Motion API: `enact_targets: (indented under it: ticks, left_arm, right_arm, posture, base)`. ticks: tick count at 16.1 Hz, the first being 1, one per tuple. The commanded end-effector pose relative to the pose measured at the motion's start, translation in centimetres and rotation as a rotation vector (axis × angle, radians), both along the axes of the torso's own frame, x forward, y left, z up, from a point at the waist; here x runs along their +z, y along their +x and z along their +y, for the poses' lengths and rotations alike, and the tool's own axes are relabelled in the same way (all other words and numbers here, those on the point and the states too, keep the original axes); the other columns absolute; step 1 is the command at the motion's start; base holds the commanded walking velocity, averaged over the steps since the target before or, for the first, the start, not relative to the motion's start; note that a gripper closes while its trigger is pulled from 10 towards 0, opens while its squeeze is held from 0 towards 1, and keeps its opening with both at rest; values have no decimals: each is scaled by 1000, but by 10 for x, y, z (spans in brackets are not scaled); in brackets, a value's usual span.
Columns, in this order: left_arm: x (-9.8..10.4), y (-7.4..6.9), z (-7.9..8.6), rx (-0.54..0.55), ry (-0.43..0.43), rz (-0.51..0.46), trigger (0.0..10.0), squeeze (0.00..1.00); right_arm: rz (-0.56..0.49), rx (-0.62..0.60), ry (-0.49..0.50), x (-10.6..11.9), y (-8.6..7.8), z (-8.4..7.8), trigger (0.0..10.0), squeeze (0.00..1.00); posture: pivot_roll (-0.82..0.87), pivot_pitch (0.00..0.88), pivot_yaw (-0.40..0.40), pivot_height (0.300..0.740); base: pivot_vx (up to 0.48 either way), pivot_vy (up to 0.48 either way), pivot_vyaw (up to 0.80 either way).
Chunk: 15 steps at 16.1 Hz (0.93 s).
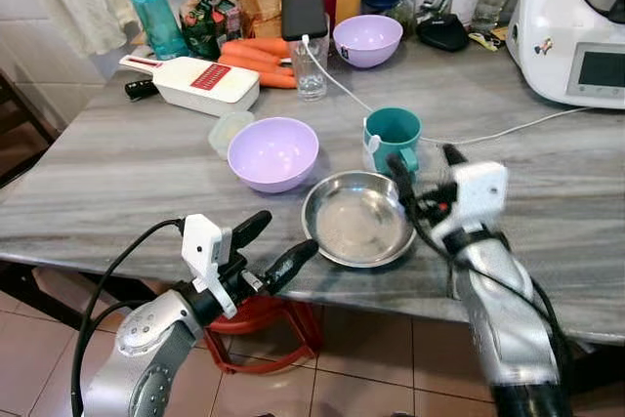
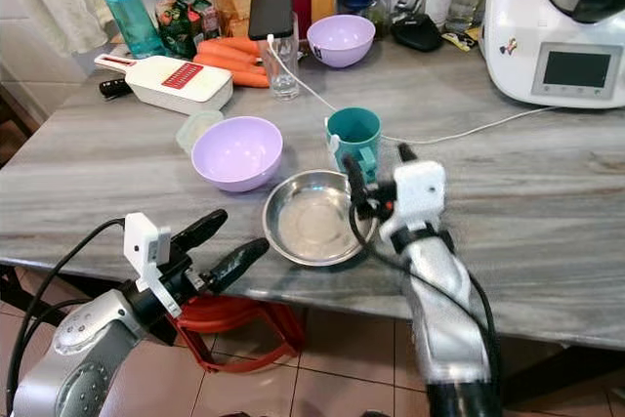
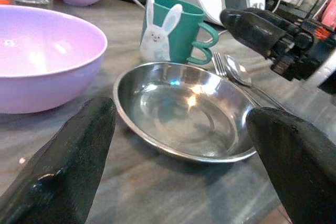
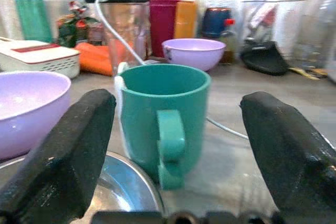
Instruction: Setting the table
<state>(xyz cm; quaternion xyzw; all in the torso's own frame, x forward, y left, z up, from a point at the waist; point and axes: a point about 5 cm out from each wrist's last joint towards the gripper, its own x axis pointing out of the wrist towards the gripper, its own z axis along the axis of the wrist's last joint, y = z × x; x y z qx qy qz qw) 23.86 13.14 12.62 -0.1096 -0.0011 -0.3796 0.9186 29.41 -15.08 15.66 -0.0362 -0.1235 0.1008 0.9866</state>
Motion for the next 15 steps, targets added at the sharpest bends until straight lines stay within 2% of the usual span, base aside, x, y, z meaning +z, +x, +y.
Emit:
enact_targets:
  ticks: [1,4,5,6,7,8,12,15]
  left_arm:
    - [-1,2,3,13,12,-3,10000,0]
    - [0,6,6,56,8,-20,10000,0]
    - [2,15,14,154,30,-50,10000,0]
    - [3,22,23,249,35,-60,10000,0]
    - [4,25,29,299,29,-61,10000,0]
    - [4,28,35,364,30,-61,10000,0]
    - [-5,44,47,604,154,-47,10000,0]
    - [-16,53,46,693,244,-46,10000,0]
  right_arm:
    - [-21,-19,-4,5,-5,4,10000,1000]
    - [-24,-44,-10,5,-13,10,10000,1000]
    - [-18,-42,-10,4,-16,14,10000,573]
    - [-16,-46,-15,5,-18,15,10000,227]
    - [-17,-44,-22,5,-19,15,10000,0]
    - [-18,-40,-38,6,-19,17,10000,0]
    - [-9,-8,-53,5,-19,24,10000,0]
    - [-11,5,-51,5,-18,28,10000,0]
  posture:
    - [-81,73,88,740]
    - [-87,68,85,740]
    - [-96,64,83,740]
    - [-96,64,83,740]
    - [-100,61,81,740]
    - [-100,58,79,740]
    - [-99,36,67,740]
    - [-104,23,66,740]
  base:
    - [0,0,0]
    - [0,0,0]
    - [0,0,0]
    - [0,0,0]
    - [0,0,656]
    - [0,0,800]
    - [0,0,800]
    - [0,0,800]
